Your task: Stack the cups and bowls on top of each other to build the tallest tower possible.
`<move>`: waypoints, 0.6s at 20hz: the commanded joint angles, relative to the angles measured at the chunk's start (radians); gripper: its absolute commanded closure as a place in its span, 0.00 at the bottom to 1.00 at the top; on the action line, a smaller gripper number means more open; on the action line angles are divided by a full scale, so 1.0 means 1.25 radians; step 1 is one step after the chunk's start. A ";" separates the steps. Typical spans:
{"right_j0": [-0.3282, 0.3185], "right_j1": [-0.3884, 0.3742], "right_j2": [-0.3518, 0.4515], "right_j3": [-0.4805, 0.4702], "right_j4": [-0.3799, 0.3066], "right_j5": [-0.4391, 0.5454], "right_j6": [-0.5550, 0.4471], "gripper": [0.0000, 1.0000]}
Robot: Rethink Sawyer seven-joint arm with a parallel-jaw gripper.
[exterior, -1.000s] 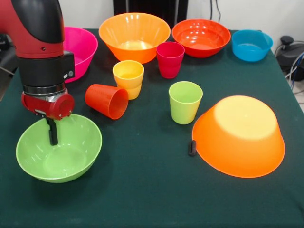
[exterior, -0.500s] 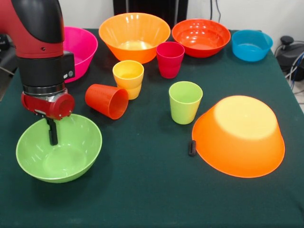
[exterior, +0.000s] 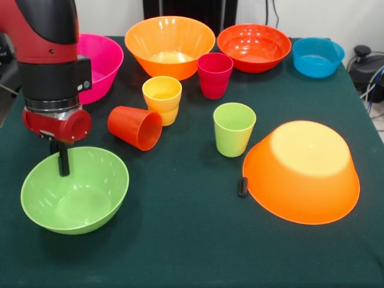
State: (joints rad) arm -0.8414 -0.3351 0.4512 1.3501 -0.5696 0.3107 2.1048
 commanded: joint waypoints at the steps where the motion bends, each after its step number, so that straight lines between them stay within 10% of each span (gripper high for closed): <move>1: 0.010 -0.070 0.005 0.070 -0.026 0.108 -0.118 1.00; 12: 0.041 -0.143 -0.005 0.126 0.011 0.143 -0.059 1.00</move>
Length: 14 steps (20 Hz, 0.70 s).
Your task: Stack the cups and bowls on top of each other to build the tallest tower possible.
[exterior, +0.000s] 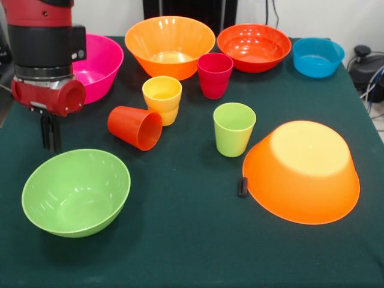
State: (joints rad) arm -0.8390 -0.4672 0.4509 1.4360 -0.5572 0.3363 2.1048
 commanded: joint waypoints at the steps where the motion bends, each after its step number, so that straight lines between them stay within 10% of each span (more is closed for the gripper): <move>1: 0.042 -0.038 -0.007 0.058 0.001 0.121 -0.057 1.00; 14: 0.065 -0.039 -0.023 0.051 -0.024 0.108 -0.057 1.00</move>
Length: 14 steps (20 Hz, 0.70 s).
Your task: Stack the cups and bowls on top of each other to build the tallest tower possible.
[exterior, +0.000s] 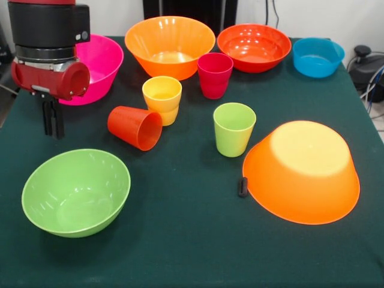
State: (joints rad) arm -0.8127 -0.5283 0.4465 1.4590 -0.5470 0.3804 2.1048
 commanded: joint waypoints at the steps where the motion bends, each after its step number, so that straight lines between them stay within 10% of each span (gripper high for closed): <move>1: 0.052 0.004 -0.018 0.020 -0.067 0.075 -0.105 1.00; 5: 0.052 -0.007 0.049 -0.002 -0.156 0.147 -0.355 1.00; 14: 0.046 -0.005 0.080 0.008 -0.221 0.137 -0.404 1.00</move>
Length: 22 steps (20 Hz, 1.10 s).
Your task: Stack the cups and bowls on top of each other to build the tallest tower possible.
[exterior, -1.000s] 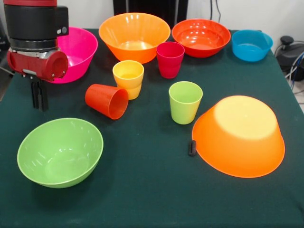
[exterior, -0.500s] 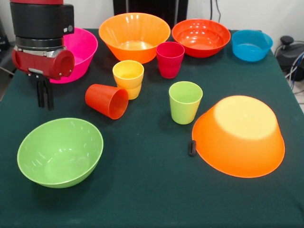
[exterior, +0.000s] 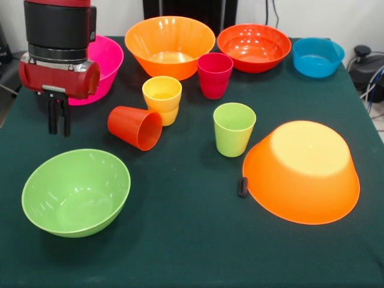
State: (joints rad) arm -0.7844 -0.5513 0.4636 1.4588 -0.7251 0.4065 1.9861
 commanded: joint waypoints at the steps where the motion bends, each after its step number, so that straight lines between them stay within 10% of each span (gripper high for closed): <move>1: 0.015 0.020 0.079 0.007 -0.076 0.124 -0.333 1.00; 22: -0.024 0.024 0.120 0.009 -0.042 0.103 -0.330 1.00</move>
State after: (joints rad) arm -0.8071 -0.5495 0.5744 1.4585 -0.7399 0.4655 1.7958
